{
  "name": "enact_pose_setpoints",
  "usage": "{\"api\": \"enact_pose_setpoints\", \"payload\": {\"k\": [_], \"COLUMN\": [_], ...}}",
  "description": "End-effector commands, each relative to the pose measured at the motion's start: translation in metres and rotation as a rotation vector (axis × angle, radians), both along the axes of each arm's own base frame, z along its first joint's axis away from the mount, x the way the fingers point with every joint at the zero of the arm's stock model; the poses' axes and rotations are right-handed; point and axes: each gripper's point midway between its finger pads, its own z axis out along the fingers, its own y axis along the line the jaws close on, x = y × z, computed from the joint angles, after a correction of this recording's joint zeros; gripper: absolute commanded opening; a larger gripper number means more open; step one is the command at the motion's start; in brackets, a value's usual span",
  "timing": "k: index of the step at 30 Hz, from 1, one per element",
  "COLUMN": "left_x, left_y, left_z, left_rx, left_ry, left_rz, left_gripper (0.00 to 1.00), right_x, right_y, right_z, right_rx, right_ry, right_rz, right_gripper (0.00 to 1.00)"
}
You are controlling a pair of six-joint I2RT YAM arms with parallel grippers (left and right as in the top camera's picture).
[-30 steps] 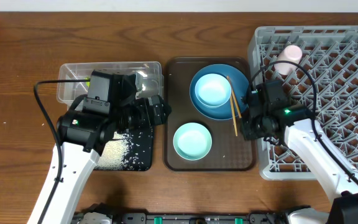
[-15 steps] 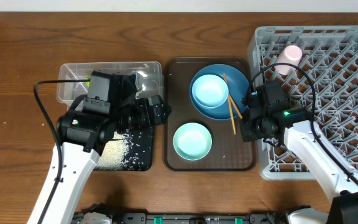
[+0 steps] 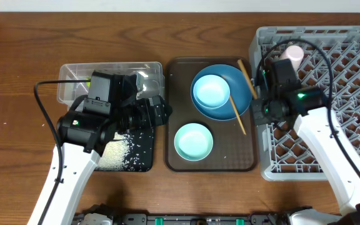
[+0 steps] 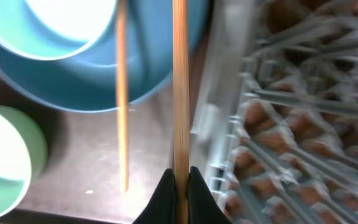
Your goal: Sort waste into correct bins and load items into the dishwasher rack
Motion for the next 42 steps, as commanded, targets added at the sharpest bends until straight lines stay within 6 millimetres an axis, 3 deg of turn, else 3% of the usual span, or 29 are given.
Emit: {"api": "enact_pose_setpoints", "payload": {"k": [1,14,39,42], "left_x": [0.001,0.001,0.001,0.001], "left_y": [0.002,0.002,0.002,0.002], "left_z": [-0.002,-0.002,-0.002,-0.002], "left_rx": [0.014,0.014,0.014,0.014], "left_ry": [0.0,0.0,0.0,0.0], "left_rz": [0.004,0.004,0.004,0.004], "left_gripper": [0.94,0.94,0.94,0.94], "right_x": [0.01,0.001,0.013,0.015], "right_y": [-0.026,-0.052,-0.047,-0.047], "right_z": [0.02,0.015,0.011,0.007], "right_rx": [-0.112,-0.107,-0.085,-0.087], "right_ry": [-0.064,-0.014,-0.043,-0.037], "right_rz": [-0.098,-0.244,-0.22,-0.22], "right_gripper": [0.01,0.01,0.04,0.14]}}
